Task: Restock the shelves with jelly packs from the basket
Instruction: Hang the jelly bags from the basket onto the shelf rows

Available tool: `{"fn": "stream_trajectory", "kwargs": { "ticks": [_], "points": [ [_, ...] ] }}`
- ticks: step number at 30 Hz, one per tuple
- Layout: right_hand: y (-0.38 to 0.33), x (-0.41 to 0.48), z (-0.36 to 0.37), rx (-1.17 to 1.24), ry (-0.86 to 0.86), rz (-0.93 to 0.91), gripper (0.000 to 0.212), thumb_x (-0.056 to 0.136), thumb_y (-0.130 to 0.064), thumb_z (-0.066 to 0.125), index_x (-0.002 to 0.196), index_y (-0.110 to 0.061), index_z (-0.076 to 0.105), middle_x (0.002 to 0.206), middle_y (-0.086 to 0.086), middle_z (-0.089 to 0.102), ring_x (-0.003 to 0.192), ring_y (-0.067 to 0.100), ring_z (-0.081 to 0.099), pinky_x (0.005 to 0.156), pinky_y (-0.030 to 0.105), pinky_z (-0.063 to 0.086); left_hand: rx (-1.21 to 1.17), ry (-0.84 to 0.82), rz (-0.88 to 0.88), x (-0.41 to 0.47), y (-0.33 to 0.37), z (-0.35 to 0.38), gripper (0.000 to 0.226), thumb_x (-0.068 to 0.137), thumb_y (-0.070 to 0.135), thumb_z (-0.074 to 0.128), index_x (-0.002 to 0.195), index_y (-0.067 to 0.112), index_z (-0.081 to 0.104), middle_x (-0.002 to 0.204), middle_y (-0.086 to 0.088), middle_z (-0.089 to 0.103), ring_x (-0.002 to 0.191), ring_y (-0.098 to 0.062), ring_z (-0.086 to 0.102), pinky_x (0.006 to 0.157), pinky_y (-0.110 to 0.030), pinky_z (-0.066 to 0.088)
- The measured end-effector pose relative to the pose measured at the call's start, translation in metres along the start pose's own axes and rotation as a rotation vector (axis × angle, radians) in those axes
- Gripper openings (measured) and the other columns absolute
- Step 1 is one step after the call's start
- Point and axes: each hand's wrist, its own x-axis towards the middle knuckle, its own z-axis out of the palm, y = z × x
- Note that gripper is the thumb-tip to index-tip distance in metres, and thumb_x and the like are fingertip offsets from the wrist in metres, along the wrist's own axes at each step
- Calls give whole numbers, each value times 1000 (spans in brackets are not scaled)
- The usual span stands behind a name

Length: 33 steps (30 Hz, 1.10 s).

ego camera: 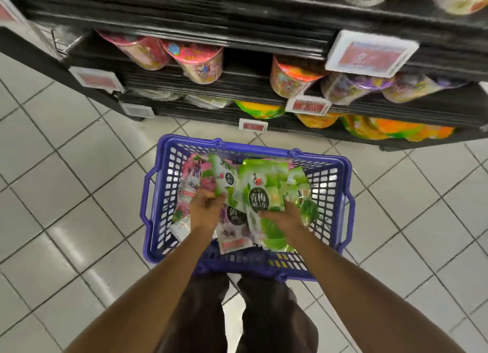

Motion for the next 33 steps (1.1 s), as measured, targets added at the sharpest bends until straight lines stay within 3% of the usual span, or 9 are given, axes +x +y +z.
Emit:
{"fn": "stream_trajectory", "kwargs": {
  "ticks": [3, 7, 12, 17, 20, 22, 25, 28, 33],
  "points": [
    [5, -35, -14, 34, 54, -86, 76, 72, -16, 86, 139, -9, 49, 125, 5, 63, 111, 21, 61, 95, 29, 49, -58, -137, -11, -30, 16, -12, 35, 87, -7, 63, 66, 11, 44, 46, 13, 53, 63, -23, 63, 68, -33, 60],
    [5, -81, -27, 182, 113, -275, 54, 82, -12, 78, 128, -22, 53, 115, 2, 67, 82, 6, 64, 64, 14, 53, -57, -245, 51, -68, 51, -35, 19, 89, -3, 59, 91, 10, 46, 70, -17, 53, 51, -20, 68, 70, -43, 59],
    [-14, -122, -31, 248, -50, -293, 37, 80, 0, 76, 110, -20, 66, 96, -10, 74, 89, 8, 69, 82, 27, 57, -83, -389, 98, -122, 92, -50, 24, 88, -3, 61, 96, 20, 61, 70, 1, 71, 57, -17, 69, 57, -31, 59],
    [-33, -161, -22, 396, -176, -188, 26, 92, 1, 60, 87, -24, 69, 81, -7, 74, 77, 14, 71, 69, 28, 58, 104, -492, 378, -154, 120, -52, 12, 87, 21, 72, 92, 32, 68, 78, 19, 72, 79, 0, 68, 78, -34, 56],
    [-40, -174, -22, 557, -221, -121, 27, 92, 2, 59, 108, -18, 66, 103, 10, 73, 95, 27, 70, 88, 47, 56, 279, -650, 614, -149, 134, -59, 32, 90, 44, 59, 119, 33, 68, 124, 9, 68, 120, -17, 58, 105, -45, 44],
    [-39, -178, -27, 657, -222, -68, 40, 91, 3, 59, 129, -9, 55, 121, 21, 65, 111, 38, 63, 98, 57, 49, 290, -684, 655, -136, 140, -63, 51, 89, 32, 64, 138, 41, 49, 154, 4, 39, 142, -22, 35, 113, -48, 36],
    [-36, -184, -33, 691, -245, -119, 40, 92, -2, 59, 132, -7, 54, 122, 20, 66, 112, 38, 64, 96, 58, 50, 179, -522, 472, -135, 144, -62, 95, 71, 20, 85, 146, 42, 31, 159, 5, 20, 143, -21, 33, 104, -45, 47],
    [-37, -195, -34, 716, -227, -164, 26, 92, -4, 60, 117, -10, 66, 109, 13, 73, 101, 33, 69, 85, 50, 57, 252, -452, 124, -143, 143, -57, 113, 44, 69, 83, 141, 31, 40, 142, -2, 51, 129, -23, 52, 106, -48, 45],
    [-43, -223, -47, 754, -150, -151, 25, 87, 2, 65, 108, -12, 67, 91, 6, 76, 83, 25, 74, 68, 38, 59, 398, -458, 23, -158, 160, -72, 78, 38, 84, 71, 98, 33, 72, 98, 9, 75, 99, -17, 69, 94, -38, 53]
  ]
}}
